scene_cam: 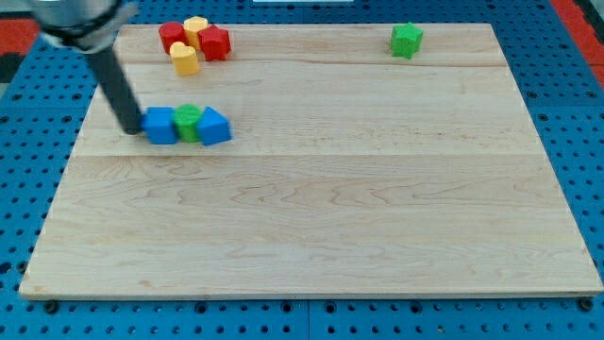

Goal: Make a group of green blocks and blue blocks

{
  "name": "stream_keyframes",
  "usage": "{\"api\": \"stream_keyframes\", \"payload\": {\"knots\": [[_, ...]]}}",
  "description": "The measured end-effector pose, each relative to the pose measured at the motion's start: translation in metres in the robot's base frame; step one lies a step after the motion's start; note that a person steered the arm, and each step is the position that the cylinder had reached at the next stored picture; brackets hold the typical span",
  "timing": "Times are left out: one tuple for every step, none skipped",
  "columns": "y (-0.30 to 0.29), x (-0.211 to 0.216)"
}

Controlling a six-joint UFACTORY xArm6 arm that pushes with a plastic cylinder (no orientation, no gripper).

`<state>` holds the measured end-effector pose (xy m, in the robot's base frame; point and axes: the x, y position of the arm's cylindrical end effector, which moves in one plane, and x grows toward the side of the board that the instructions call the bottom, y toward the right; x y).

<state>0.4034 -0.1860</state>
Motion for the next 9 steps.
{"api": "stream_keyframes", "payload": {"knots": [[0.078,-0.011],[0.139,-0.014],[0.189,-0.027],[0.232,-0.076],[0.282,-0.101],[0.257,-0.086],[0.275,-0.086],[0.286,-0.081],[0.288,-0.082]]}}
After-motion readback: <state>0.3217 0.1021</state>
